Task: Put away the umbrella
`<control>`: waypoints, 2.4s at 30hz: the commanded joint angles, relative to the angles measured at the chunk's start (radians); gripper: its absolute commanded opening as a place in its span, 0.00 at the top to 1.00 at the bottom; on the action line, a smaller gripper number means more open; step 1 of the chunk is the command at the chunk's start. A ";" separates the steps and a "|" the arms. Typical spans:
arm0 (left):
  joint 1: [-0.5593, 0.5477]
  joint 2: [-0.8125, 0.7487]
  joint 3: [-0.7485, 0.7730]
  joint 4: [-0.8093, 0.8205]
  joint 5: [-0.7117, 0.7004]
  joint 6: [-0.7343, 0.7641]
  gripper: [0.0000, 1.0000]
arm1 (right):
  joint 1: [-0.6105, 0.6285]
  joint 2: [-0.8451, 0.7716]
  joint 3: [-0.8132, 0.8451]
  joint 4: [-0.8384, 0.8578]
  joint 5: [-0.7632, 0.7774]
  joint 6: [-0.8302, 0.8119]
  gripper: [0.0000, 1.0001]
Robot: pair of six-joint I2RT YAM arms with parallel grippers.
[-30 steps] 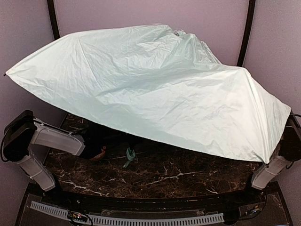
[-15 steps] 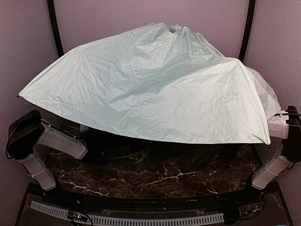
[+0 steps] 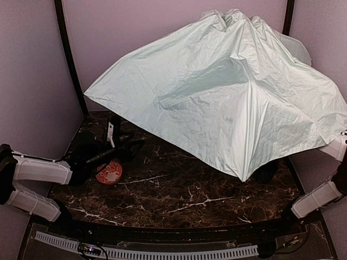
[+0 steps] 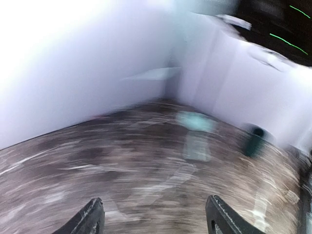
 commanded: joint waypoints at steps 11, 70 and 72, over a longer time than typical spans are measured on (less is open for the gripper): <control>0.315 -0.237 0.161 -0.244 -0.032 -0.155 0.01 | -0.031 -0.060 -0.047 -0.089 -0.540 -0.250 1.00; -0.052 0.044 0.527 -0.205 0.355 -0.055 1.00 | 0.245 0.040 -0.016 -0.062 -0.393 -0.127 0.32; -0.060 0.059 0.521 -0.188 0.356 -0.071 1.00 | 0.246 0.043 0.007 -0.001 -0.370 -0.093 0.19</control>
